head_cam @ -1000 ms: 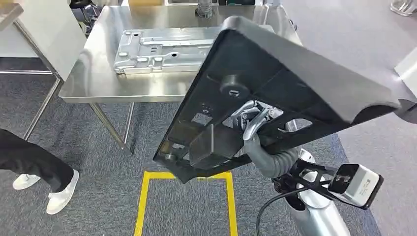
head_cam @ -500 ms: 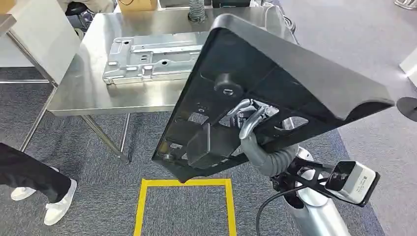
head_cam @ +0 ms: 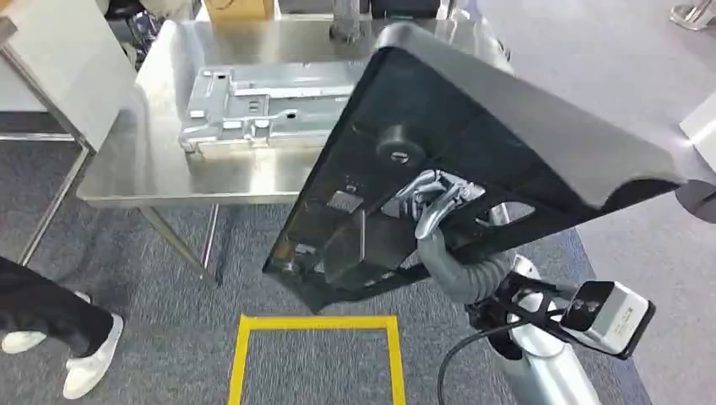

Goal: Take the parts from the cabinet and place them on the table.

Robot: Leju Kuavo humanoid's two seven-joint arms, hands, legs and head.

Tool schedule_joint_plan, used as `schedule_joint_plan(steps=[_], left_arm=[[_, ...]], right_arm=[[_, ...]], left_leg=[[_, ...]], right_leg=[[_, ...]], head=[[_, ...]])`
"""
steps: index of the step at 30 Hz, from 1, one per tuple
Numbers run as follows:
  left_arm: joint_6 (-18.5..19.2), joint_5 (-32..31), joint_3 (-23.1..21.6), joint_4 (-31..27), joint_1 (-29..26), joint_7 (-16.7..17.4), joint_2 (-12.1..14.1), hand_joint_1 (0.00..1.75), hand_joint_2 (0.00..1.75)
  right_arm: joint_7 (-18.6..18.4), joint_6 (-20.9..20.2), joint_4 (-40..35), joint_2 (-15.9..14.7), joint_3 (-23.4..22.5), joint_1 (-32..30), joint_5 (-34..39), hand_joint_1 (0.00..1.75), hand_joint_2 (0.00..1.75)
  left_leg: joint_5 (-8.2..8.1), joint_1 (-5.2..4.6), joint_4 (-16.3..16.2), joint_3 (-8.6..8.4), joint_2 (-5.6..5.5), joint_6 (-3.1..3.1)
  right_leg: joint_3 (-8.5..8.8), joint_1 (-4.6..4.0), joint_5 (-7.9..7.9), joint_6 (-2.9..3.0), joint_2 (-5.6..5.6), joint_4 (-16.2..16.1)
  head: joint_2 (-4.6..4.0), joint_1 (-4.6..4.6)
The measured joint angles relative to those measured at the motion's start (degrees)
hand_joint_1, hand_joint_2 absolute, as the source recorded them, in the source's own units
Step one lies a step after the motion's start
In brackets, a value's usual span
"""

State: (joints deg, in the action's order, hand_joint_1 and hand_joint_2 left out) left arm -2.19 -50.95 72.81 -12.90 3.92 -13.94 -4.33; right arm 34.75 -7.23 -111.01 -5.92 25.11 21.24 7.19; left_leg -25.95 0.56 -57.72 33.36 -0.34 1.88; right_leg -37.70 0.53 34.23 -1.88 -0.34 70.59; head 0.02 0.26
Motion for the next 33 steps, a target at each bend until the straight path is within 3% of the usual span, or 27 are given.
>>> schedule_joint_plan(steps=[1, 2, 3, 6, 7, 10, 12, 13, 14, 16, 17, 18, 19, 21, 23, 26, 27, 28, 29, 31, 32, 33], left_arm=[[-0.1, 0.0, 0.0, 0.0, 0.0, 0.1, 0.0, 0.00, 1.75], [-0.3, 0.0, 0.0, 0.0, -0.1, 0.2, 0.0, 0.00, 1.75], [-0.3, 0.0, 0.0, 0.0, -0.2, 0.2, 0.0, 0.00, 1.75], [-0.3, 0.0, 0.0, 0.0, -0.3, 0.2, 0.0, 0.00, 1.75], [-0.3, 0.0, 0.0, 0.0, -0.3, 0.2, -0.1, 0.00, 1.75], [-0.3, 0.0, 0.0, 0.0, -0.1, 0.1, 0.0, 0.00, 1.75], [-0.2, 0.0, 0.0, 0.0, 0.0, -0.1, 0.1, 0.00, 1.75], [-0.1, 0.0, 0.0, 0.0, 0.1, -0.3, 0.1, 0.00, 1.75], [0.0, 0.0, 0.0, 0.0, 0.1, -0.3, 0.1, 0.00, 1.75], [0.1, 0.0, 0.0, 0.0, 0.0, -0.3, 0.1, 0.00, 1.75], [0.1, 0.0, 0.0, 0.0, -0.2, -0.3, 0.1, 0.00, 1.75], [0.1, 0.0, 0.0, 0.0, -0.3, -0.3, 0.1, 0.00, 1.75], [0.1, -0.1, 0.0, 0.0, -0.4, -0.3, 0.1, 0.00, 1.75], [0.1, -0.2, 0.0, 0.0, -0.4, -0.3, 0.2, 0.00, 1.75], [0.1, -0.2, 0.0, 0.0, -0.3, -0.3, 0.3, 0.00, 1.75], [0.1, -0.3, 0.0, 0.0, -0.4, -0.2, 0.3, 0.00, 1.75], [0.1, -0.4, 0.0, 0.0, -0.4, -0.2, 0.3, 0.00, 1.75], [0.1, -0.5, 0.0, 0.0, -0.4, -0.3, 0.3, 0.00, 1.75], [0.1, -0.5, 0.0, 0.0, -0.4, -0.3, 0.3, 0.00, 1.75], [0.1, -0.6, 0.0, 0.0, -0.2, -0.4, 0.3, 0.00, 1.75], [0.1, -0.6, 0.0, 0.0, -0.3, -0.4, 0.3, 0.00, 1.75], [0.1, -0.6, 0.0, 0.0, -0.4, -0.4, 0.3, 0.00, 1.75]], right_arm=[[0.0, 0.0, 0.0, -0.1, 0.0, -0.3, 0.0, 1.75, 1.75], [0.0, 0.0, 0.0, -0.1, 0.0, -0.5, 0.0, 1.75, 1.75], [0.0, 0.0, 0.0, -0.2, 0.0, -0.7, 0.0, 1.75, 1.75], [0.1, 0.0, 0.0, -0.2, 0.0, -0.6, 0.0, 1.75, 1.75], [0.1, 0.0, 0.1, -0.2, 0.0, -0.6, 0.0, 1.75, 1.75], [0.1, 0.0, 0.1, -0.2, 0.0, -0.6, 0.0, 1.75, 1.75], [0.1, 0.1, 0.0, -0.2, 0.0, -0.6, 0.0, 1.75, 1.75], [0.2, 0.1, 0.0, -0.2, 0.0, -0.5, 0.0, 1.75, 1.75], [0.2, 0.1, 0.0, -0.2, 0.0, -0.4, -0.1, 1.75, 1.75], [0.2, 0.1, 0.1, -0.2, 0.1, -0.7, -0.2, 1.75, 1.75], [0.2, 0.1, 0.1, -0.2, 0.1, -0.8, -0.2, 1.75, 1.75], [0.2, 0.1, 0.1, -0.2, 0.1, -1.0, -0.2, 1.75, 1.75], [0.2, 0.1, 0.1, -0.2, 0.1, -1.0, -0.2, 1.75, 1.75], [0.2, 0.1, 0.1, -0.2, 0.1, -1.0, -0.2, 1.75, 1.75], [0.2, 0.1, 0.1, -0.2, 0.1, -0.9, -0.2, 1.75, 1.75], [0.2, 0.1, 0.1, -0.3, 0.1, -1.0, -0.2, 1.75, 1.75], [0.3, 0.1, 0.1, -0.3, 0.1, -1.0, -0.2, 1.75, 1.75], [0.4, 0.1, 0.1, -0.3, 0.1, -0.9, -0.2, 1.75, 1.75], [0.5, 0.1, 0.1, -0.3, 0.1, -0.7, -0.2, 1.75, 1.75], [0.7, 0.2, 0.1, -0.3, 0.1, -1.0, -0.2, 1.75, 1.75], [0.7, 0.2, 0.1, -0.3, 0.1, -1.1, -0.2, 1.75, 1.75], [0.8, 0.2, 0.1, -0.3, 0.1, -1.3, -0.2, 1.75, 1.75]], left_leg=[[-0.32, -0.03, 0.0, -0.30, -0.01, 0.03], [-0.68, -0.04, 0.0, -0.76, -0.04, 0.01], [-1.12, -0.03, 0.0, -1.39, -0.08, -0.08], [-2.68, -0.04, 0.0, -3.60, -0.18, -0.57], [-3.04, -0.24, 0.0, -3.46, -0.18, -0.97], [-3.43, -0.08, 0.4, -3.62, -0.06, -1.86], [-4.20, -0.08, 0.3, -4.22, -0.04, -2.47], [-5.25, -0.15, -2.1, -3.32, 0.02, -2.70], [-7.03, 0.00, -6.2, -1.08, 0.02, -2.88], [-10.45, 0.14, -16.4, 5.04, 0.02, -3.16], [-10.28, 0.14, -18.8, 6.92, 0.02, -3.25], [-8.68, 0.14, -18.3, 7.44, 0.02, -3.25], [-5.54, 0.14, -15.0, 6.57, 0.02, -3.15], [1.73, 0.13, -3.8, 2.41, 0.04, -2.63], [0.97, -0.31, -0.4, 0.59, -0.08, -2.13], [0.48, -0.33, -0.3, 0.59, -0.08, -1.19], [0.51, -0.03, 0.3, -0.25, -0.12, -0.80], [0.30, -0.01, 0.4, -0.83, -0.08, -0.48], [0.05, -0.02, 0.5, -1.09, -0.06, -0.14], [-0.57, -0.11, 0.5, -1.58, -0.07, 0.08], [-0.96, -0.15, 0.4, -1.95, -0.10, 0.07], [-1.35, -0.17, 0.4, -2.46, -0.14, 0.01]], right_leg=[[-2.66, 0.06, 0.93, -0.14, 0.00, 4.0], [-4.38, 0.14, 0.42, -0.19, 0.01, 5.7], [-4.45, 0.20, -1.77, -0.17, 0.02, 4.3], [0.93, 0.15, -11.57, 0.63, 0.06, -10.4], [1.67, -0.29, -10.45, 1.00, 0.07, -11.3], [1.71, -0.64, -9.91, 1.76, -0.14, -12.3], [2.85, 0.15, -9.82, 2.18, -0.17, -13.4], [3.45, 0.16, -9.47, 2.69, -0.02, -13.6], [3.77, 0.14, -9.18, 2.91, 0.08, -13.7], [4.50, 0.03, -8.39, 3.04, 0.17, -13.7], [4.97, 0.02, -8.04, 3.01, 0.13, -13.6], [5.56, 0.02, -7.60, 2.97, 0.06, -13.6], [6.32, 0.02, -7.08, 2.88, 0.00, -13.6], [8.08, 0.02, -5.88, 2.51, -0.01, -13.7], [8.54, -0.29, -5.10, 1.78, -0.17, -13.5], [8.79, -0.29, -5.28, 1.04, -0.10, -13.5], [8.38, -0.22, -5.08, 0.84, -0.04, -12.5], [7.42, -0.06, -4.74, 0.65, 0.04, -10.1], [5.25, -0.06, -3.51, 0.40, 0.04, -6.4], [-0.80, 0.06, 0.07, 0.11, 0.04, 2.4], [-3.09, 0.09, 0.85, -0.01, 0.04, 5.0], [-4.02, 0.11, 0.02, -0.06, 0.04, 4.8]], head=[[-0.02, 0.02], [0.00, 0.00], [0.00, 0.00], [-0.02, -0.04], [-0.02, 0.09], [0.00, 0.24], [0.00, 0.22], [-0.02, 0.55], [0.00, 0.68], [-0.02, 0.61], [0.00, 0.70], [-0.02, 0.63], [0.00, 0.68], [-0.02, 0.63], [-0.02, 0.61], [-0.02, 0.50], [0.00, 0.68], [-0.02, 0.22], [0.00, 0.13], [-0.02, 0.15], [0.00, 0.15], [0.00, 0.13]])
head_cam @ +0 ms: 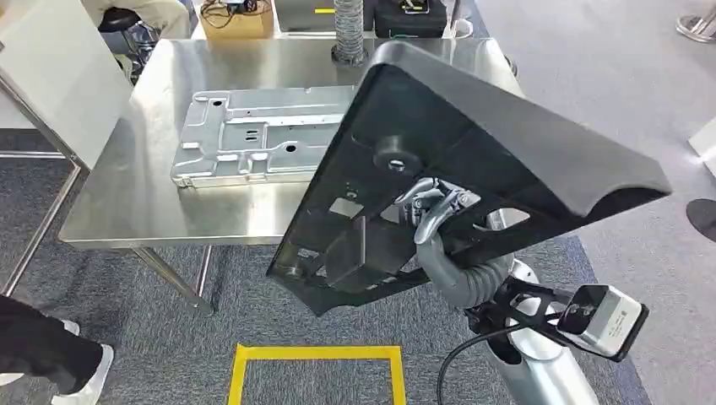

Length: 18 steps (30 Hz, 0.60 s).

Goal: Take the parts from the cabinet and place them on the table.

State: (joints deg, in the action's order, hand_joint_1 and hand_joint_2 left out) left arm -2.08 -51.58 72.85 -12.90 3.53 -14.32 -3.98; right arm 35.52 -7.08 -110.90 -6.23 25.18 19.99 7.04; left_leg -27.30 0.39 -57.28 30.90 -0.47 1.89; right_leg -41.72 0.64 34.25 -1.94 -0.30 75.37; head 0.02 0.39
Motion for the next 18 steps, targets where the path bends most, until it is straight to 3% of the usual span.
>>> schedule_joint_plan(steps=[2, 4, 5, 7, 9, 11, 14, 15, 16, 18], left_arm=[[0.0, 0.0, 0.0, 0.0, -0.1, 0.0, 0.0, 0.00, 1.75], [0.0, 0.0, 0.0, 0.0, 0.0, 0.0, 0.0, 0.00, 1.75], [0.0, 0.0, 0.0, 0.0, 0.1, 0.0, 0.0, 0.00, 1.75], [0.0, 0.0, 0.0, 0.0, 0.1, 0.1, 0.0, 0.00, 1.75], [0.0, 0.0, 0.0, 0.0, 0.3, 0.1, 0.1, 0.00, 1.75], [0.0, 0.0, 0.0, 0.0, 0.6, 0.1, 0.3, 0.00, 1.75], [0.1, 0.0, 0.0, 0.0, 0.4, 0.1, 0.3, 0.00, 1.75], [0.1, 0.0, 0.0, 0.0, 0.3, 0.1, 0.4, 0.00, 1.75], [0.1, 0.0, 0.0, 0.0, 0.2, 0.1, 0.4, 0.00, 1.75], [0.1, 0.0, 0.0, 0.0, 0.2, 0.1, 0.5, 0.00, 1.75]], right_arm=[[0.1, 0.0, 0.0, 0.0, 0.0, 0.0, 0.0, 1.75, 1.75], [0.2, 0.0, 0.0, 0.0, -0.1, 0.0, 0.0, 1.75, 1.75], [0.2, 0.0, 0.0, 0.0, -0.2, -0.1, 0.1, 1.75, 1.75], [0.3, 0.0, -0.1, 0.0, -0.3, -0.2, 0.2, 1.75, 1.75], [0.2, 0.0, -0.2, -0.1, -0.3, -0.3, 0.2, 1.75, 1.75], [0.2, -0.1, -0.4, 0.0, -0.3, -0.1, 0.2, 1.75, 1.75], [0.2, -0.1, -0.5, 0.0, -0.3, -0.1, 0.2, 1.75, 1.75], [0.2, -0.1, -0.5, 0.0, -0.3, -0.2, 0.2, 1.75, 1.75], [0.2, -0.1, -0.5, 0.0, -0.3, -0.2, 0.2, 1.75, 1.75], [0.2, -0.1, -0.5, 0.0, -0.3, -0.1, 0.2, 1.75, 1.75]], left_leg=[[-1.03, -0.06, 0.0, -1.46, -0.08, -0.21], [-2.26, -0.12, 0.1, -2.74, -0.07, -0.55], [-2.55, -0.22, 0.1, -3.08, -0.04, -0.91], [-2.91, -0.11, 0.5, -3.22, 0.06, -1.71], [-2.73, -0.36, 0.1, -3.93, 0.12, -2.33], [-3.15, -0.16, -6.1, -0.75, 0.14, -2.61], [-8.86, 0.17, -17.3, 7.10, 0.16, -3.32], [-9.22, 0.18, -17.9, 8.29, 0.16, -3.42], [-7.79, 0.18, -16.0, 8.34, 0.16, -3.39], [-1.55, 0.18, -7.7, 6.05, 0.16, -3.20]], right_leg=[[1.62, -0.04, -5.51, 0.37, 0.00, -7.0], [4.57, -0.56, -12.58, 1.54, 0.07, -17.0], [4.41, -0.94, -10.84, 1.71, 0.21, -16.9], [4.57, -1.17, -11.44, 2.31, 0.11, -17.4], [5.57, -0.69, -11.07, 3.00, -0.03, -17.9], [7.02, -0.38, -10.64, 3.54, 0.14, -18.7], [8.12, -0.48, -9.40, 3.71, 0.17, -18.7], [8.66, -0.49, -8.96, 3.69, 0.07, -18.7], [9.42, -0.48, -8.43, 3.61, -0.03, -18.7], [10.97, -0.52, -7.33, 3.40, -0.04, -18.6]], head=[[-0.02, 0.00], [-0.02, -0.07], [-0.02, 0.24], [-0.02, 0.04], [-0.02, 0.11], [-0.02, 0.55], [-0.02, 0.48], [0.00, 0.55], [0.00, 0.52], [0.00, 0.52]])
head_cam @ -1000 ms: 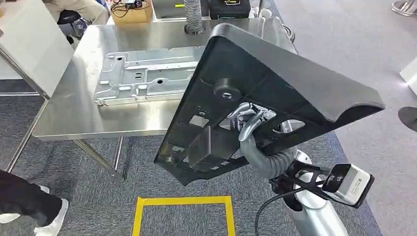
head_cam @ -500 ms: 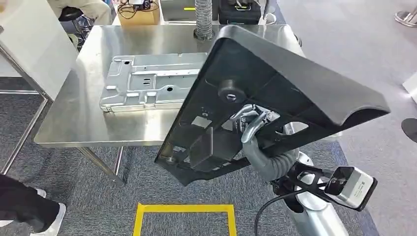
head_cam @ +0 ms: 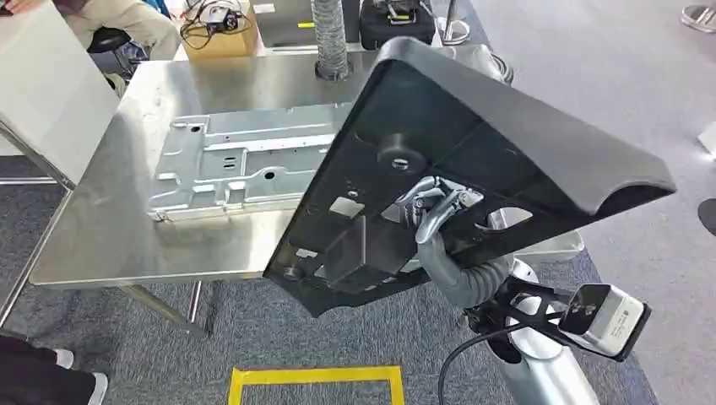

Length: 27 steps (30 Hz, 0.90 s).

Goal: Take the parts from the cabinet and place them on the table.

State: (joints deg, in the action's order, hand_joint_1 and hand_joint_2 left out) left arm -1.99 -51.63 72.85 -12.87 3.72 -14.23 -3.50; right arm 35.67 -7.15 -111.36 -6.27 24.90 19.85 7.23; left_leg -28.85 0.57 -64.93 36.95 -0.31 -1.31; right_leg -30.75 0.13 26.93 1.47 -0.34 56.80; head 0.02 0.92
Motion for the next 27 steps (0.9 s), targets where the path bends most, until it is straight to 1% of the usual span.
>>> schedule_joint_plan(steps=[1, 2, 3, 4, 5, 6, 7, 8, 9, 10, 11, 12, 13, 14, 15, 16, 17, 18, 19, 20, 21, 22, 23, 24, 25, 26, 27], left_arm=[[0.0, 0.0, 0.0, 0.0, 0.0, 0.0, 0.0, 0.00, 1.75], [0.0, 0.0, 0.0, 0.0, -0.1, 0.0, 0.1, 0.00, 1.75], [0.0, 0.0, 0.0, 0.0, 0.0, 0.0, 0.1, 0.00, 1.75], [0.0, 0.0, 0.0, 0.0, 0.0, 0.0, 0.1, 0.00, 1.75], [0.0, -0.1, 0.0, 0.0, -0.1, 0.0, 0.1, 0.00, 1.75], [0.0, -0.2, 0.0, 0.0, -0.1, 0.0, 0.1, 0.00, 1.75], [0.0, -0.2, 0.0, 0.0, 0.0, 0.0, 0.0, 0.00, 1.75], [0.0, -0.2, 0.0, 0.0, 0.1, -0.1, 0.1, 0.00, 1.75], [0.0, -0.2, 0.0, 0.0, 0.2, -0.1, 0.1, 0.00, 1.75], [0.0, -0.2, 0.0, 0.0, 0.3, -0.1, 0.1, 0.00, 1.75], [0.0, -0.2, 0.0, 0.0, 0.3, -0.2, 0.1, 0.00, 1.75], [0.0, -0.2, 0.0, 0.0, 0.3, -0.3, 0.2, 0.00, 1.75], [0.0, -0.2, 0.0, 0.0, 0.1, -0.4, 0.2, 0.00, 1.75], [0.0, -0.4, 0.0, 0.0, 0.1, -0.4, 0.2, 0.00, 1.75], [0.0, -0.4, 0.0, 0.0, 0.1, -0.5, 0.2, 0.00, 1.75], [0.0, -0.4, 0.0, 0.0, 0.1, -0.5, 0.2, 0.00, 1.75], [0.1, -0.4, 0.0, 0.0, 0.0, -0.5, 0.2, 0.00, 1.75], [0.1, -0.5, 0.0, 0.0, 0.2, -0.5, 0.2, 0.00, 1.75], [0.1, -0.5, 0.0, 0.0, 0.3, -0.5, 0.2, 0.00, 1.75], [0.1, -0.5, 0.0, 0.0, 0.3, -0.3, 0.2, 0.00, 1.75], [0.0, -0.5, 0.0, 0.0, 0.4, -0.3, 0.2, 0.00, 1.75], [-0.1, -0.5, 0.0, 0.0, 0.6, -0.1, 0.6, 0.00, 1.75], [-0.1, -0.5, 0.0, 0.0, 0.6, -0.2, 0.5, 0.00, 1.75], [-0.1, -0.5, 0.0, 0.0, 0.6, -0.1, 0.5, 0.00, 1.75], [-0.1, -0.5, 0.0, 0.0, 0.6, -0.1, 0.5, 0.00, 1.75], [-0.1, -0.5, 0.0, 0.0, 0.5, -0.1, 0.5, 0.00, 1.75], [-0.1, -0.5, 0.0, 0.0, 0.3, -0.1, 0.5, 0.00, 1.75]], right_arm=[[0.0, 0.0, 0.0, 0.0, 0.0, 0.0, 0.0, 1.75, 1.75], [0.0, 0.0, 0.0, 0.0, 0.0, 0.0, 0.0, 1.75, 1.75], [0.0, 0.0, 0.0, 0.0, 0.0, 0.0, 0.0, 1.75, 1.75], [0.0, 0.0, 0.0, 0.0, 0.0, 0.0, 0.1, 1.75, 1.75], [0.0, -0.1, 0.0, 0.0, 0.0, 0.0, 0.1, 1.75, 1.75], [0.0, -0.1, -0.1, 0.0, 0.0, 0.1, 0.1, 1.75, 1.75], [0.0, -0.1, -0.5, 0.0, 0.0, 0.0, 0.1, 1.75, 1.75], [0.2, -0.1, -0.6, 0.0, -0.1, 0.2, 0.1, 1.75, 1.75], [0.2, -0.1, -0.7, 0.0, -0.1, 0.3, 0.2, 1.75, 1.75], [0.3, -0.1, -0.7, 0.0, -0.2, 0.2, 0.3, 1.75, 1.75], [0.3, -0.1, -0.7, 0.0, -0.2, 0.1, 0.3, 1.75, 1.75], [0.3, -0.1, -0.7, -0.1, -0.2, 0.0, 0.3, 1.75, 1.75], [0.3, -0.1, -0.7, -0.2, -0.2, 0.0, 0.4, 1.75, 1.75], [0.4, -0.1, -0.7, -0.2, -0.3, 0.0, 0.4, 1.75, 1.75], [0.4, -0.1, -0.7, -0.2, -0.4, 0.0, 0.4, 1.75, 1.75], [0.4, -0.1, -0.9, -0.2, -0.5, 0.0, 0.4, 1.75, 1.75], [0.5, -0.1, -0.8, -0.2, -0.6, 0.0, 0.5, 1.75, 1.75], [0.5, 0.0, -1.0, -0.2, -0.7, 0.0, 0.5, 1.75, 1.75], [0.5, 0.0, -1.0, -0.2, -0.7, -0.1, 0.5, 1.75, 1.75], [0.6, 0.0, -1.1, -0.3, -0.8, -0.1, 0.5, 1.75, 1.75], [0.7, 0.0, -1.2, -0.3, -0.8, -0.2, 0.5, 1.75, 1.75], [1.0, 0.2, -1.4, -0.3, -0.8, -0.4, 0.2, 1.75, 1.75], [1.4, 0.3, -1.5, -0.3, -0.8, -0.4, -0.1, 1.75, 1.75], [1.6, 0.5, -1.5, -0.3, -0.8, -0.4, -0.5, 1.75, 1.75], [2.2, 1.6, -1.6, -0.3, -0.9, -0.6, -2.0, 1.75, 1.75], [2.9, 3.2, -1.9, -0.3, -0.9, -1.0, -4.5, 1.75, 1.75], [3.4, 4.9, -2.2, -0.3, -0.9, -1.5, -7.2, 1.75, 1.75]], left_leg=[[3.87, -0.04, 4.7, -1.40, 0.00, 0.41], [4.95, -0.37, 7.0, -1.70, -0.05, 0.66], [3.38, -0.50, 6.9, -1.71, 0.03, 1.06], [4.79, -0.51, 6.8, -2.10, 0.10, 1.43], [4.46, -0.54, 6.8, -2.16, 0.01, 1.59], [4.52, -0.28, 7.1, -2.43, -0.03, 1.83], [4.56, 0.05, 7.6, -2.90, 0.00, 2.05], [4.27, 0.02, 7.6, -3.17, -0.01, 2.39], [4.00, 0.02, 7.6, -3.34, 0.01, 2.78], [3.67, -0.03, 7.6, -3.53, 0.00, 2.85], [3.31, -0.05, 7.6, -3.81, -0.02, 2.90], [2.91, -0.06, 7.5, -4.21, -0.05, 2.88], [2.43, -0.06, 7.5, -4.86, -0.09, 2.86], [1.84, -0.07, 7.5, -5.72, -0.16, 2.76], [1.29, -0.09, 7.5, -6.53, -0.21, 2.64], [0.66, -0.13, 7.5, -7.34, -0.24, 2.48], [0.18, -0.24, 7.6, -7.53, -0.28, 2.19], [-0.17, -0.42, 7.4, -7.59, -0.47, 1.76], [-0.30, -0.32, 7.5, -7.55, -0.32, 1.54], [-0.47, -0.27, 7.8, -7.65, -0.17, 1.25], [-0.60, -0.34, 8.1, -8.06, -0.10, 1.01], [-1.27, -0.37, 8.0, -8.45, -0.13, 0.69], [-1.96, -0.41, 6.2, -7.85, -0.03, 0.42], [-3.62, -0.26, 2.4, -5.89, -0.05, 0.25], [-5.53, -0.08, -2.8, -2.92, -0.04, 0.02], [-6.94, 0.02, -7.7, 0.18, -0.04, -0.17], [-7.15, 0.07, -10.8, 2.52, -0.03, -0.31]], right_leg=[[0.72, -0.02, 0.58, -0.14, 0.03, 0.0], [1.20, -0.25, 1.07, -0.48, 0.02, 0.3], [1.06, -0.25, 1.36, -0.88, -0.08, 0.2], [1.16, -0.27, 1.65, -1.23, -0.19, 0.2], [1.37, -0.23, 1.98, -1.48, -0.17, 0.0], [1.63, -0.44, 2.21, -1.78, -0.18, 0.0], [1.68, -0.16, 2.81, -2.12, -0.15, 0.4], [0.53, -0.14, 3.82, -2.51, -0.03, 2.9], [-2.06, 0.02, 5.59, -2.73, 0.00, 7.4], [-5.30, 0.18, 7.24, -2.93, 0.02, 12.6], [-8.14, 0.24, 8.13, -3.06, 0.02, 16.7], [-10.21, 0.26, 8.14, -3.11, 0.02, 19.1], [-10.88, 0.27, 6.23, -3.10, 0.03, 18.5], [-10.05, 0.26, 2.73, -2.91, 0.03, 15.0], [-8.43, 0.21, -0.89, -2.60, 0.03, 10.1], [-6.54, 0.08, -4.36, -2.13, 0.03, 4.5], [-5.65, -0.15, -4.25, -1.70, 0.07, 2.7], [-5.18, -0.37, -3.71, -1.51, 0.10, 1.4], [-5.41, -0.50, -3.42, -1.41, 0.12, 1.6], [-5.43, -0.56, -3.15, -1.04, -0.03, 1.6], [-5.23, -0.39, -3.04, -0.84, -0.07, 1.3], [-4.27, 0.30, -3.03, -0.70, -0.03, 0.4], [-3.59, 0.29, -2.76, -0.31, 0.07, 0.1], [-3.20, 0.26, -2.55, -0.04, 0.23, 0.0], [-2.91, 0.22, -2.24, 0.10, 0.26, 0.0], [-2.64, 0.18, -1.89, 0.11, 0.26, 0.0], [-2.27, 0.18, -1.65, 0.09, 0.25, 0.0]], head=[[-0.02, -0.02], [-0.02, -0.09], [-0.02, -0.09], [0.00, 0.04], [0.00, -0.11], [0.00, -0.07], [-0.02, 0.00], [0.00, -0.37], [-0.02, -0.42], [0.00, -0.37], [-0.02, -0.39], [0.00, -0.42], [0.00, -0.39], [-0.02, -0.42], [-0.02, -0.42], [-0.02, -0.44], [-0.02, -0.39], [0.00, -0.30], [-0.02, -0.26], [0.00, -0.26], [-0.02, -0.29], [0.00, -0.30], [-0.02, -0.11], [0.00, 0.09], [-0.02, 0.02], [-0.02, 0.02], [0.00, 0.04]])
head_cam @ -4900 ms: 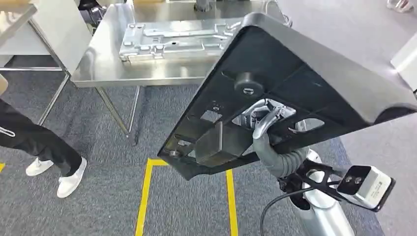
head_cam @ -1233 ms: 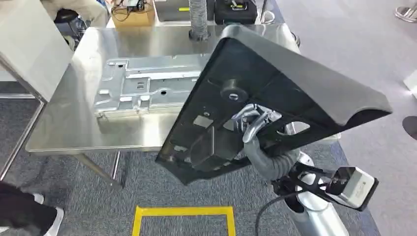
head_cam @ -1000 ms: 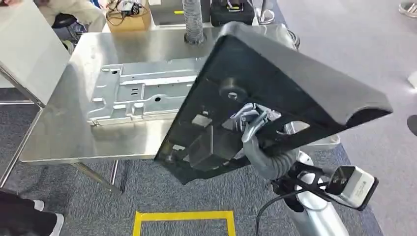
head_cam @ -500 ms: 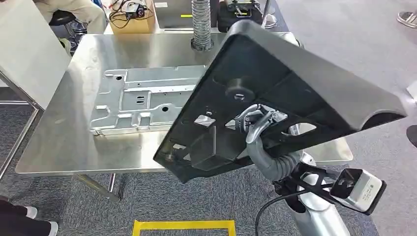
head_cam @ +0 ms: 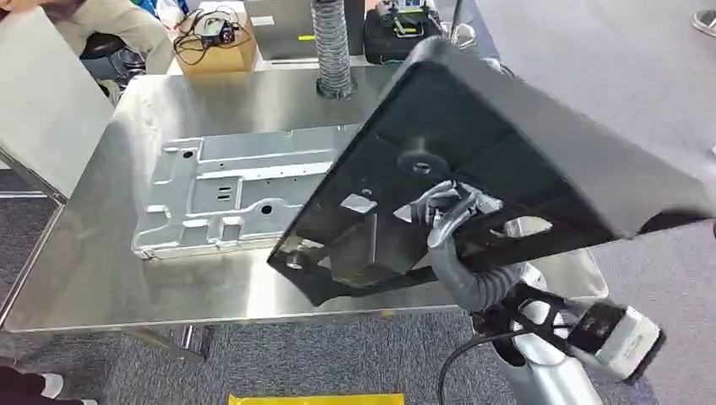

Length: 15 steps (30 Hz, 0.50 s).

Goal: Take the parts from the cabinet and place them on the table.

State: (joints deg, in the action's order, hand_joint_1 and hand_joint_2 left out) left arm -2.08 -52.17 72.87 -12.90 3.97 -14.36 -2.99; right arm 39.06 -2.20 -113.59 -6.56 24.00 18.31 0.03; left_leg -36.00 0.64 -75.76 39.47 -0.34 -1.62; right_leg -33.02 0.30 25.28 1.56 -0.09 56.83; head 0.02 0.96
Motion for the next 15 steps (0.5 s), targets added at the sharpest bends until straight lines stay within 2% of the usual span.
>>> schedule_joint_plan(steps=[1, 2, 4, 5, 6, 8, 9, 10, 11, 12, 14, 15], left_arm=[[0.0, -0.1, 0.0, 0.0, -0.2, -0.1, 0.0, 0.00, 1.75], [0.0, -0.1, 0.0, 0.0, -0.3, -0.4, 0.0, 0.00, 1.75], [0.1, -0.2, 0.0, 0.0, -0.4, -0.8, 0.1, 0.00, 1.75], [0.1, -0.2, 0.0, 0.0, -0.5, -0.9, 0.2, 0.00, 1.75], [0.1, -0.2, 0.1, 0.0, -0.4, -0.9, 0.2, 0.00, 1.75], [0.1, -0.2, 0.2, 0.0, -0.4, -1.0, 0.3, 0.00, 1.75], [0.1, -0.2, 0.3, 0.0, -0.5, -1.0, 0.3, 0.00, 1.75], [0.0, -0.2, 0.3, 0.0, -0.6, -1.1, 0.3, 0.00, 1.75], [0.0, -0.2, 0.3, 0.0, -0.5, -1.1, 0.3, 0.00, 1.75], [-0.1, -0.2, 0.4, 0.0, -0.5, -1.2, 0.3, 0.00, 1.75], [-0.4, -0.2, 0.5, 0.0, -0.5, -1.3, 0.3, 0.00, 1.75], [-0.6, -0.2, 0.7, 0.0, -0.5, -1.3, 0.3, 0.00, 1.75]], right_arm=[[0.2, 1.6, -0.4, 0.0, 0.0, -0.4, -2.2, 1.75, 1.75], [0.2, 3.8, -1.3, -0.1, 0.0, -0.7, -4.8, 1.75, 1.75], [0.3, 7.8, -3.5, -0.4, 0.1, -1.4, -9.1, 1.75, 1.75], [0.5, 10.1, -4.5, -0.6, 0.3, -1.7, -11.3, 1.75, 1.75], [0.6, 12.3, -5.4, -0.9, 0.6, -1.9, -13.4, 1.75, 1.75], [0.3, 17.8, -7.1, -1.9, 1.2, -2.7, -18.9, 1.75, 1.75], [-0.9, 21.5, -7.8, -2.7, 1.5, -2.9, -22.6, 1.75, 1.75], [-2.1, 24.2, -8.2, -3.5, 1.9, -2.9, -25.0, 1.75, 1.75], [-3.7, 27.4, -8.7, -4.8, 2.1, -2.7, -27.4, 1.75, 1.75], [-5.5, 29.9, -8.7, -6.0, 2.4, -2.3, -29.1, 1.75, 1.75], [-8.8, 35.0, -8.6, -8.1, 2.8, -2.3, -33.7, 1.75, 1.75], [-10.7, 37.4, -8.4, -9.1, 3.0, -2.3, -36.3, 1.75, 1.75]], left_leg=[[1.34, 0.04, -0.1, 0.93, 0.00, -0.09], [3.88, 0.08, 2.4, 0.49, 0.01, -0.08], [10.83, 0.13, 12.5, -3.09, 0.04, 0.21], [12.38, 0.12, 16.5, -4.33, 0.06, 0.53], [11.74, -0.16, 17.5, -5.29, -0.01, 0.71], [11.31, -0.20, 17.3, -4.89, -0.03, 1.39], [11.22, -0.31, 17.4, -4.87, -0.07, 1.75], [11.41, 0.07, 18.0, -5.21, -0.04, 2.20], [11.43, 0.04, 18.2, -5.44, -0.03, 2.45], [11.35, 0.04, 18.2, -5.45, 0.03, 2.84], [11.20, -0.07, 18.2, -5.44, 0.06, 3.07], [11.16, -0.13, 18.2, -5.44, 0.05, 3.12]], right_leg=[[0.44, 0.01, 0.37, -0.06, -0.07, 0.0], [0.92, 0.04, 0.77, -0.18, -0.16, 0.1], [2.18, 0.06, 1.75, -0.52, -0.20, 0.3], [2.41, 0.03, 2.20, -0.78, -0.18, 0.3], [2.41, -0.41, 2.49, -1.17, -0.35, 0.7], [2.17, -0.24, 2.51, -1.64, -0.28, 0.5], [2.24, -0.15, 2.61, -1.99, -0.24, 0.4], [2.30, -0.23, 3.02, -2.39, -0.28, 0.5], [1.94, -0.03, 3.85, -2.67, -0.20, 1.8], [0.25, 0.02, 5.82, -2.85, -0.19, 5.1], [-4.90, 0.19, 9.93, -3.22, -0.18, 15.0], [-6.85, 0.23, 10.65, -3.31, -0.18, 18.3]], head=[[-0.02, 0.00], [0.00, 0.02], [-0.02, 0.00], [-0.02, -0.02], [-0.02, -0.02], [-0.02, -0.06], [-0.02, -0.07], [0.00, -0.02], [-0.02, -0.11], [0.00, -0.46], [-0.02, -0.50], [-0.02, -0.52]])
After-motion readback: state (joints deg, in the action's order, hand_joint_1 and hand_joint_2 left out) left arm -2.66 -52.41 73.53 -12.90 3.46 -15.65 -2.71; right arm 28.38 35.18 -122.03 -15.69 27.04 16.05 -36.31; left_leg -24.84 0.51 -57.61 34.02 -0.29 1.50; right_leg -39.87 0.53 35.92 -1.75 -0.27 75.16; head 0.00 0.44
